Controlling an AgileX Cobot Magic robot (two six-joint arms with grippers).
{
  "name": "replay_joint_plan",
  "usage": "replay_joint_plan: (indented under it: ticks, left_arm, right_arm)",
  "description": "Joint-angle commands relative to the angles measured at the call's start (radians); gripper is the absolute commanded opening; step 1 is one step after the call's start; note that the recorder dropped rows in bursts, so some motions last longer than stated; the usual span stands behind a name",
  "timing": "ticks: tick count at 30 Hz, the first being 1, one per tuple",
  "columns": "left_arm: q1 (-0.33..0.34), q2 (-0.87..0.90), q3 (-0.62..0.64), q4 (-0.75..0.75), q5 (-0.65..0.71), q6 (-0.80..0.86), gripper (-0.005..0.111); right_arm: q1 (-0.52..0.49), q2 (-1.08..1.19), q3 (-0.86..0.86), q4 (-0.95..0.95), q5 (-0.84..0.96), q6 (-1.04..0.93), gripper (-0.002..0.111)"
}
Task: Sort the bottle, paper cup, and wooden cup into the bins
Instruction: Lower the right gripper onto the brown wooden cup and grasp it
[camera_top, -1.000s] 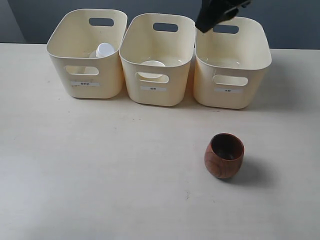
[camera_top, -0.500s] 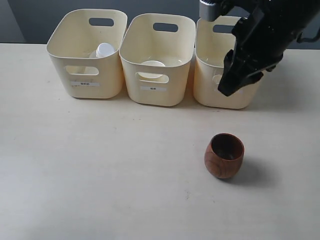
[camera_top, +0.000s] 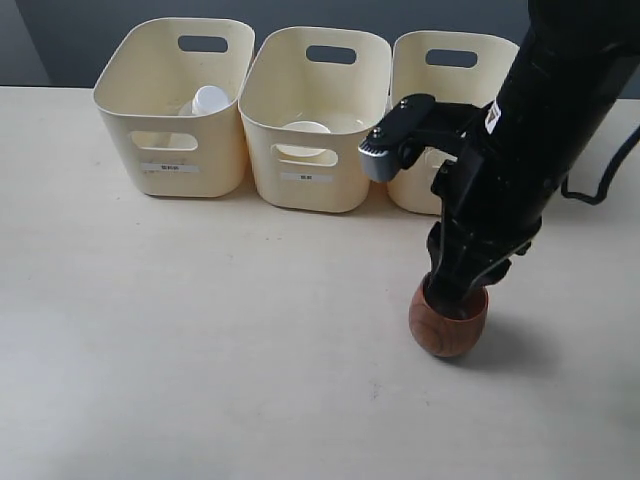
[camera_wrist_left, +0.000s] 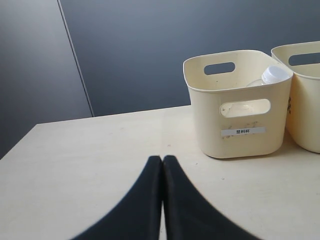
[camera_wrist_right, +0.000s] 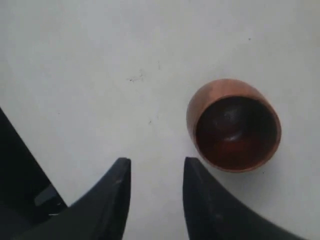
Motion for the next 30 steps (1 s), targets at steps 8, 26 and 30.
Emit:
replay_joint_plan:
  ticks: [8, 26, 30]
  left_arm:
    - [0.000, -0.005, 0.002, 0.000, -0.007, -0.001, 0.000]
    - [0.000, -0.005, 0.002, 0.000, -0.007, -0.001, 0.000]
    - [0.000, -0.005, 0.002, 0.000, -0.007, -0.001, 0.000]
  right_arm:
    - [0.005, -0.009, 0.067, -0.020, -0.143, 0.003, 0.049]
    - [0.005, 0.143, 0.072, -0.072, -0.190, -0.001, 0.049]
    - [0.005, 0.157, 0.072, -0.074, -0.190, -0.001, 0.049]
